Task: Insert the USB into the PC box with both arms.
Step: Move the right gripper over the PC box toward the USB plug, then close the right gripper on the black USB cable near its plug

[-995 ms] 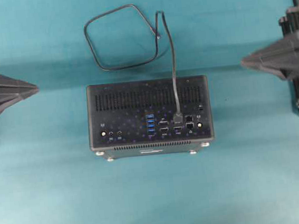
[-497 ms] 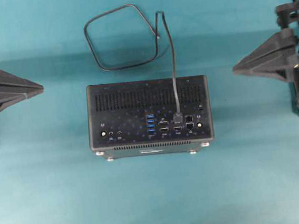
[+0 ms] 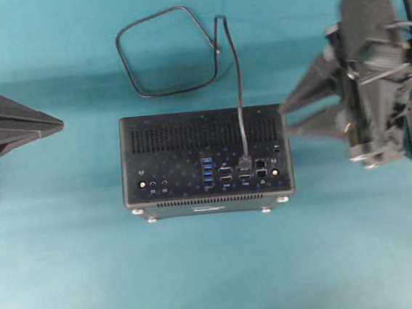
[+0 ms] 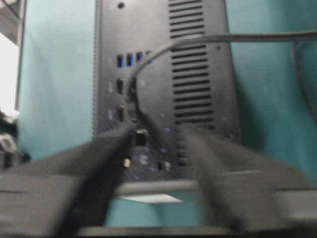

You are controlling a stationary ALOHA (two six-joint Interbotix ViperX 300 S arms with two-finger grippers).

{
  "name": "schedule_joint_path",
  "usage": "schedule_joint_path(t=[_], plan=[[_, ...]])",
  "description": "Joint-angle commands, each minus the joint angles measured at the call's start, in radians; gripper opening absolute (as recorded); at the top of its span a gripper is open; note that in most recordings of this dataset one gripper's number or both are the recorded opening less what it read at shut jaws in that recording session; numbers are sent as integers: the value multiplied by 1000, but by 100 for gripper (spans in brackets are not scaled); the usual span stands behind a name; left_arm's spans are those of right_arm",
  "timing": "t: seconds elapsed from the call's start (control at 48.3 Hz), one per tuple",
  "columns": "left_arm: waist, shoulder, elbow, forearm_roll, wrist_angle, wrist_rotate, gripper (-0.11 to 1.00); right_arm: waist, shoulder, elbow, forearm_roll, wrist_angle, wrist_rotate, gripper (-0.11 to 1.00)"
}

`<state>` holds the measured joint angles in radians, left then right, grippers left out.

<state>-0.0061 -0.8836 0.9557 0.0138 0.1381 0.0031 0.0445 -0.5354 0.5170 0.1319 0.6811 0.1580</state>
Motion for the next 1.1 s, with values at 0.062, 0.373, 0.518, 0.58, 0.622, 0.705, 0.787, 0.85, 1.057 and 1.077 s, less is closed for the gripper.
schedule_joint_path(t=[0.062, 0.373, 0.518, 0.58, 0.622, 0.705, 0.787, 0.85, 1.057, 1.077], plan=[[-3, 12, -31, 3, -3, 2, 0, 34, 32, -40, 0, 8, 61, 88], [-3, 18, -29, 3, 9, 2, 0, 37, 115, -57, -3, -17, 66, 87], [-3, 18, -29, 3, 20, 0, 0, 40, 172, -83, -3, 0, 63, 87], [-3, 17, -28, 3, 26, 0, 0, 38, 187, -89, -3, 2, 61, 87], [-3, 17, -26, 3, 29, 0, 0, 38, 193, -94, -5, 2, 61, 86], [-3, 15, -26, 3, 34, 0, 0, 40, 199, -98, -5, 2, 61, 86], [-3, 14, -26, 3, 41, 2, 0, 41, 209, -103, -5, 2, 61, 85], [-3, 14, -28, 3, 48, 0, 0, 43, 216, -104, -5, 2, 61, 83], [-3, 12, -25, 3, 66, 0, 0, 49, 236, -106, -5, 0, 57, 77], [-3, 14, -25, 3, 72, 2, 0, 49, 236, -106, -5, -2, 55, 77]])
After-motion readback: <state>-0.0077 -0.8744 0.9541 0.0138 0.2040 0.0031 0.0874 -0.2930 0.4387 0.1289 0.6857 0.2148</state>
